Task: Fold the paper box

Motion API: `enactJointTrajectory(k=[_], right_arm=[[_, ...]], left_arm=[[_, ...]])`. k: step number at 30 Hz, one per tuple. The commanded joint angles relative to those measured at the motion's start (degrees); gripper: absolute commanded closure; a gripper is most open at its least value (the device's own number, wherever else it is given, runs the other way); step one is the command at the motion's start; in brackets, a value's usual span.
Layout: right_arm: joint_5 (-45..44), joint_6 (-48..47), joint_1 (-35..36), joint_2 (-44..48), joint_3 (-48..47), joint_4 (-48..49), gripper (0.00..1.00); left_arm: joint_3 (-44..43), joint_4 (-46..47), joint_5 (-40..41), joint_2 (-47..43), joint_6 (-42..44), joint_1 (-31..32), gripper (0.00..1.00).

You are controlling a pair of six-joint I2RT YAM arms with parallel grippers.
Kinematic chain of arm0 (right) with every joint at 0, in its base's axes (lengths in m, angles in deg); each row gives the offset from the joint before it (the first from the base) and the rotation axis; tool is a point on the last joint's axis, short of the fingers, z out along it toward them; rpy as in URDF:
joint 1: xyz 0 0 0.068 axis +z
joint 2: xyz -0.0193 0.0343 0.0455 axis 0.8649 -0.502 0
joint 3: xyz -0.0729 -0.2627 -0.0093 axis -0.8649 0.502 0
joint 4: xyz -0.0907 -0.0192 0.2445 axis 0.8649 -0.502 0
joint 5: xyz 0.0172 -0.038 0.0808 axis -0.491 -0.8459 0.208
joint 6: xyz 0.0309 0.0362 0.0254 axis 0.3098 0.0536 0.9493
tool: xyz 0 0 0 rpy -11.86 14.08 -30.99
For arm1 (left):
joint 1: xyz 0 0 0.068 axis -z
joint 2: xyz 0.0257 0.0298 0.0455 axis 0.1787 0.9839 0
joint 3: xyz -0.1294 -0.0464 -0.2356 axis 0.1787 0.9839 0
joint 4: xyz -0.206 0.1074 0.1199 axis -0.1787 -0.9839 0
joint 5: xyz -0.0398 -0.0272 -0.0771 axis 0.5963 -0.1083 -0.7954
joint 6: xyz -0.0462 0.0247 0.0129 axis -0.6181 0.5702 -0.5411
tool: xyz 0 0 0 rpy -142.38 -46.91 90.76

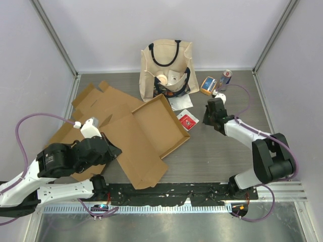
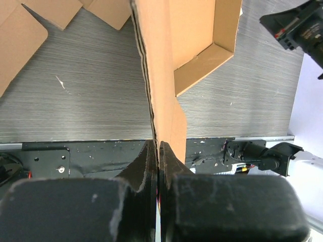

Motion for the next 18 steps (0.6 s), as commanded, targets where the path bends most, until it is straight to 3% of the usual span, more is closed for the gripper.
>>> enactJointTrajectory(k=[1,2,3,5,9,15,18], right_arm=[[6.57,1.24,-2.45,3.58,0.83,3.36,0.98],[9.63,0.1,-2.45,3.32,0.65,3.98,0.61],[11.66,-3.04,-2.54,2.27,0.65,4.42,0.39],[16.49,-5.87,-3.24,-0.19,-0.75,8.38,0.26],[26.67,-9.31,-5.79,-9.83,-5.58,9.69,0.22],[29.43,-17.66,-5.88,-15.58,-11.29,7.94,0.2],[30.67,-22.05,-4.57,-17.68,-15.32,1.48,0.2]], left_arm=[[-0.64,-4.82,0.85,0.1,1.92,-0.07,1.0],[-0.55,-4.64,0.94,0.18,1.92,-0.07,1.0],[-0.38,-4.47,0.85,0.27,2.1,0.02,1.0],[-0.29,-4.38,0.59,0.53,2.36,0.02,1.0],[0.06,-3.76,-0.29,0.63,2.36,-0.07,1.0],[0.94,-3.32,-0.73,-0.25,1.75,-0.07,1.0],[0.94,-3.76,-0.47,-0.17,1.75,-0.07,1.0]])
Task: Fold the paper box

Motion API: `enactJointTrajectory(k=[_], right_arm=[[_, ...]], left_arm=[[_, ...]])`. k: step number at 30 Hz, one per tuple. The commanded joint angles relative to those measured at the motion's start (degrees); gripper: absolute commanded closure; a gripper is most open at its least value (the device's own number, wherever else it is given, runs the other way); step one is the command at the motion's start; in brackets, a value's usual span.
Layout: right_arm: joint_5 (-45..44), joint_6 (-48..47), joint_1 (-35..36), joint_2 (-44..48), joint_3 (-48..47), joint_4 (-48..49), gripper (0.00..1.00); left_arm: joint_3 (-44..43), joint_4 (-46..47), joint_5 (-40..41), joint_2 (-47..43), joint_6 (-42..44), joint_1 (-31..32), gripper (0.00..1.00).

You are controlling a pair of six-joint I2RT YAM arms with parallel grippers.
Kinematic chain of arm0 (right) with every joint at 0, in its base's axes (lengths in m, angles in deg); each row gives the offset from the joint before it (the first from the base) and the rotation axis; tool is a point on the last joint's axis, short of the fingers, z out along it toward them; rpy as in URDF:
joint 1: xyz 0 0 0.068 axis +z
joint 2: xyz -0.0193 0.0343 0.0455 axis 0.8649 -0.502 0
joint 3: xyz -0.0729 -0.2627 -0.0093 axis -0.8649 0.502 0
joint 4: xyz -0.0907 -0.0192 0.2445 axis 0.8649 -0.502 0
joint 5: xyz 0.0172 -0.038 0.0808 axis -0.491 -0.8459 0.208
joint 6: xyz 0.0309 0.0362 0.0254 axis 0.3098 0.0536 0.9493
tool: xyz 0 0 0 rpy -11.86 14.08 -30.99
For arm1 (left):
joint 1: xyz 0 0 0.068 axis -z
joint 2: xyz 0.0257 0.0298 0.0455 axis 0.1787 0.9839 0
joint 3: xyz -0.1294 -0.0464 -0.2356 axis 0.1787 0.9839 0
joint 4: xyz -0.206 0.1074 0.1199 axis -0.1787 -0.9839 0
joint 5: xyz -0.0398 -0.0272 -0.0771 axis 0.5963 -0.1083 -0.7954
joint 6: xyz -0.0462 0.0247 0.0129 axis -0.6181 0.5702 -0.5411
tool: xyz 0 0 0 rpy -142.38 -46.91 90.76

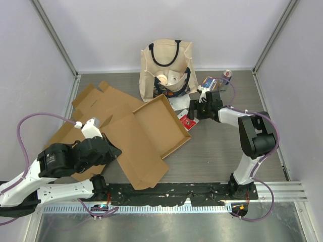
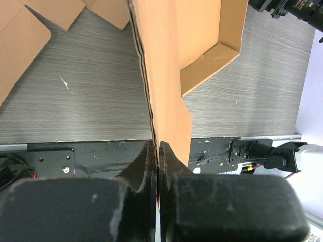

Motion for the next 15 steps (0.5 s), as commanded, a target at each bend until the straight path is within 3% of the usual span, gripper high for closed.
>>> enactJointTrajectory(k=[1,4,9,15], right_arm=[[2.21,-7.68,1.82,-2.41,-6.66,-7.71,0.21],[0.63,-7.86,5.15,-4.52,-7.91,-11.07,0.24],[-13.96,-7.59,10.6,-8.38,-9.83,-17.73,0.31],[-17.4,-5.05,11.31,-10.86,-10.46,-21.09,0.55]], left_arm=[[0.24,-3.87,-0.27,-0.04,0.81,0.02,1.0],[-0.28,-3.87,0.08,0.23,1.07,-0.07,1.0],[-0.64,-4.05,0.34,0.23,1.34,0.02,1.0],[-1.07,-4.22,0.17,0.32,1.69,-0.07,1.0]])
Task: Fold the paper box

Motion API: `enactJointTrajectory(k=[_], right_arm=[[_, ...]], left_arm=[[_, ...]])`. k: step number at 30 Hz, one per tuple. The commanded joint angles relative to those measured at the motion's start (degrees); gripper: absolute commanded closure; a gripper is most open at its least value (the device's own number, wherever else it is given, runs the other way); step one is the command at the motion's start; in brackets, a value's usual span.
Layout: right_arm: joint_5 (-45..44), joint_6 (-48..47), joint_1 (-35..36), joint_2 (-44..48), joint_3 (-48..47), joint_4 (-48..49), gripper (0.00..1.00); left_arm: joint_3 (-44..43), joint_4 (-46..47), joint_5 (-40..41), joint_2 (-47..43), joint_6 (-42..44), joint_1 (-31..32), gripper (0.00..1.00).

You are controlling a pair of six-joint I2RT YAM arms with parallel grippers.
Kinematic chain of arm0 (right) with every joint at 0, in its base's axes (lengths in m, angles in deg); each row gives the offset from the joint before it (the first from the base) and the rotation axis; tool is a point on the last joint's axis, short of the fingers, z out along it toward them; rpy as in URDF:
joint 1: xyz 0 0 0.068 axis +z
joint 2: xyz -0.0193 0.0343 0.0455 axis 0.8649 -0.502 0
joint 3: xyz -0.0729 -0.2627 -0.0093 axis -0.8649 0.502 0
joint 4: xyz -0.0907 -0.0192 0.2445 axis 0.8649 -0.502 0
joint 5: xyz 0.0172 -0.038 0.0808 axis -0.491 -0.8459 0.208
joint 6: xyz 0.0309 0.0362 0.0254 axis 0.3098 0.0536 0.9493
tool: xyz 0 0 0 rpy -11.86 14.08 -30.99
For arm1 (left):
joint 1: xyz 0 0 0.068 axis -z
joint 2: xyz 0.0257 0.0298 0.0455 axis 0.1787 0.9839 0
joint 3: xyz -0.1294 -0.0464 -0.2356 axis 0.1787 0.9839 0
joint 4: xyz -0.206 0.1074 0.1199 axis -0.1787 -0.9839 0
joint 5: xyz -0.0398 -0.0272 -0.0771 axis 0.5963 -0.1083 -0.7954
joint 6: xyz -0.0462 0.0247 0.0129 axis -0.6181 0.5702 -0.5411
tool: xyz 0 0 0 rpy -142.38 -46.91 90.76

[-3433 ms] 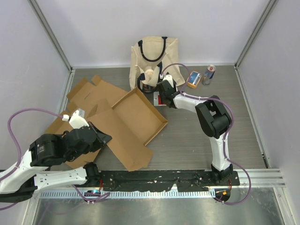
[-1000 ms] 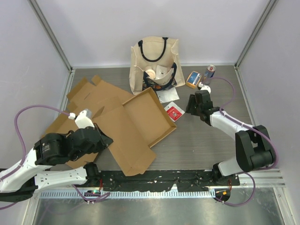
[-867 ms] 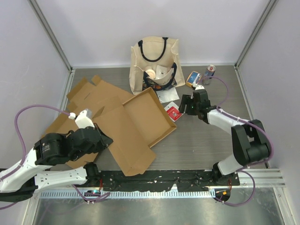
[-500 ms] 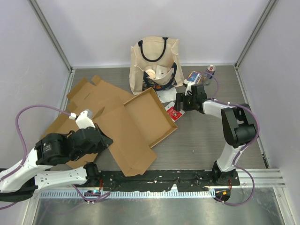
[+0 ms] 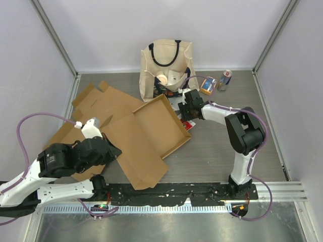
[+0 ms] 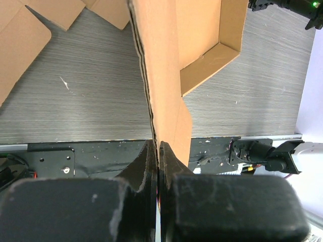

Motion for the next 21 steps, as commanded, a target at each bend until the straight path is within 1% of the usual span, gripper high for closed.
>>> enactJointTrajectory(k=[1,2,3,5,6,7,12,13,16,17,18,19,20,21], right_arm=[[-3.72,2.36,-0.34,-3.23,1.28,-8.72,0.64],[-4.76,2.71,-0.42,-2.96,1.8,-8.72,0.69],[-5.56,3.5,-0.34,-2.18,2.33,-8.55,0.79],[-7.05,3.86,-0.42,-1.3,3.82,-7.24,0.87],[-8.97,4.21,-0.42,-0.42,4.26,-6.79,0.96],[-9.69,4.65,-0.42,0.02,4.62,-6.36,0.99],[-17.51,8.51,-1.04,4.59,7.78,-3.72,0.99],[-19.52,9.39,-1.21,7.73,8.39,-3.37,0.99],[-23.83,12.99,-1.48,13.37,10.77,-3.89,0.99],[-24.89,14.39,-1.48,17.65,11.73,-5.46,0.99],[-25.86,15.02,-1.48,19.69,12.0,-6.6,0.99],[-25.69,15.46,-1.48,21.8,12.09,-7.92,0.99],[-24.82,15.81,-1.31,26.61,11.92,-10.02,0.99],[-24.2,16.34,-0.87,28.83,11.92,-10.83,0.99]], left_arm=[[-1.12,-4.14,0.15,0.21,1.58,-0.07,1.0],[-1.12,-4.05,-0.03,0.03,1.49,-0.07,1.0],[-1.03,-3.87,-0.2,-0.06,1.4,-0.07,1.0],[-0.68,-4.05,-0.38,-0.41,1.23,-0.07,1.0],[-0.59,-4.05,-0.47,-0.58,1.14,-0.07,1.0],[-0.33,-3.96,-0.56,-0.76,0.88,-0.07,1.0],[-0.41,-3.52,-0.64,-0.94,0.87,-0.07,1.0],[-0.42,-3.17,-0.64,-0.85,1.05,-0.07,1.0],[-0.33,-0.28,-2.05,0.38,3.15,-0.07,1.0],[-0.41,0.25,-2.83,0.82,4.03,-0.07,1.0],[-0.42,0.95,-3.19,1.43,4.39,-0.07,1.0],[-0.59,0.96,-3.37,2.22,4.57,0.02,1.0],[-0.59,0.96,-3.37,2.58,4.65,-0.07,1.0],[-0.68,0.96,-3.37,2.84,4.65,-0.07,1.0]])
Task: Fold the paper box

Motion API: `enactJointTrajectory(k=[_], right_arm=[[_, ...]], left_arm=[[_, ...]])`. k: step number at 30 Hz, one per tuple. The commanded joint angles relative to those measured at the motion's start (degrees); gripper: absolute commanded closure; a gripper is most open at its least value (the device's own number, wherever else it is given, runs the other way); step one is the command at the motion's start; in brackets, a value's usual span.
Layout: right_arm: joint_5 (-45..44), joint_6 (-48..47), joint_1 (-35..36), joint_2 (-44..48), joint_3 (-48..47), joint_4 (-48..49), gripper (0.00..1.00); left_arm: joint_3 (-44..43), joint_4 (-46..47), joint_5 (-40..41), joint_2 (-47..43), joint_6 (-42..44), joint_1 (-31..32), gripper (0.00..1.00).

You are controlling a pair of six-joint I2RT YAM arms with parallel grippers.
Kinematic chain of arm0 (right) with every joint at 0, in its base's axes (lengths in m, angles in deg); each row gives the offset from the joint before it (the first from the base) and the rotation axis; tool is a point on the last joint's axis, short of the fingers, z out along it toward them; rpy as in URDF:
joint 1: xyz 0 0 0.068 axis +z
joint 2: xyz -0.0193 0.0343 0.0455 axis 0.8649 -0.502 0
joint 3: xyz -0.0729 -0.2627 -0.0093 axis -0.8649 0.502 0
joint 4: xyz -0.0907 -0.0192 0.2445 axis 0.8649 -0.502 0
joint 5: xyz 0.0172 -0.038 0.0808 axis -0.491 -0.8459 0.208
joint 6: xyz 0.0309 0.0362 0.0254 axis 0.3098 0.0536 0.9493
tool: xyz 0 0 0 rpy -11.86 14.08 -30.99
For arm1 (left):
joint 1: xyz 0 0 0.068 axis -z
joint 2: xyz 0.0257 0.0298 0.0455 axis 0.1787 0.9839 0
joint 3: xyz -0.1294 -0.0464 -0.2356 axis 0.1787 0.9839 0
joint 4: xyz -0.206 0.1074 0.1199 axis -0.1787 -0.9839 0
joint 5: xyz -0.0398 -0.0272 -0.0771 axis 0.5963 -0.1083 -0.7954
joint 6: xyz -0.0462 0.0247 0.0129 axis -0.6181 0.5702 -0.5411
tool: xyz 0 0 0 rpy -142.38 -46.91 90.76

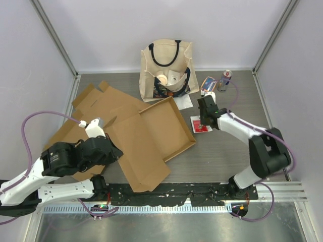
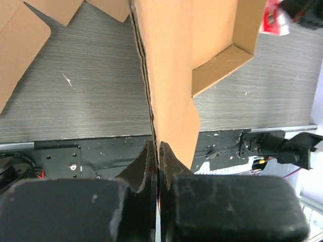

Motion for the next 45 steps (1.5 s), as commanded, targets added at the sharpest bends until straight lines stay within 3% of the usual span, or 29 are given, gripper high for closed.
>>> enactJointTrajectory(k=[1,4,8,9,11,12,13,15,20,23,24,27,31,37,45], right_arm=[[-4.05,4.47,3.1,14.9,-1.07,-4.84,0.99],[-4.49,5.52,11.0,21.77,-2.73,-7.22,0.99],[-3.6,7.99,20.06,22.4,-3.88,-4.69,0.96],[-4.13,8.6,20.44,21.52,-3.88,-4.67,0.85],[-5.88,8.43,21.23,18.8,-4.49,-5.81,0.8],[-7.29,8.08,21.49,18.44,-4.23,-5.55,0.6],[-6.95,7.29,21.41,18.35,-3.8,-4.86,0.48],[-5.99,5.1,21.58,19.22,-4.14,-5.64,0.33],[7.52,1.57,27.72,27.38,-5.89,-4.5,0.31],[12.3,4.72,37.2,29.07,-9.4,-3.37,0.32],[11.6,5.26,44.54,29.07,-9.85,-2.22,0.31],[3.36,7.45,55.04,26.71,-12.92,0.07,0.31],[-11.75,9.56,69.45,17.67,-27.37,-10.33,0.31],[-27.23,15.89,74.49,2.9,-46.29,-30.03,0.37],[-44.38,21.61,77.39,-13.8,-62.84,-53.35,0.45]], left_arm=[[-0.77,1.03,-1.84,2.38,2.69,-0.07,1.0],[-0.94,1.64,-2.45,3.17,3.04,-0.07,1.0],[-1.73,1.64,-3.33,4.4,3.13,-0.07,1.0],[-1.82,1.9,-3.59,4.41,3.04,-0.07,1.0],[-1.91,2.34,-4.03,4.06,2.43,-0.07,1.0],[-2.0,2.35,-4.21,3.45,1.99,-0.07,1.0],[-1.91,2.43,-4.3,3.18,0.77,-0.07,1.0],[-1.91,2.35,-4.74,2.74,-0.29,-0.07,1.0],[-4.71,-0.2,-4.74,3.88,-7.22,-0.07,1.0],[-7.44,-5.89,-2.55,4.84,-11.96,-0.07,1.0],[-8.4,-6.87,-2.11,5.11,-12.95,0.02,1.0],[-9.03,-9.6,-0.61,5.11,-16.55,0.02,1.0],[-8.24,-10.49,-1.22,5.2,-19.11,0.02,1.0],[-7.62,-10.66,-2.1,6.78,-20.69,0.02,1.0],[-4.28,-8.9,-3.07,4.5,-22.8,-0.07,1.0]])
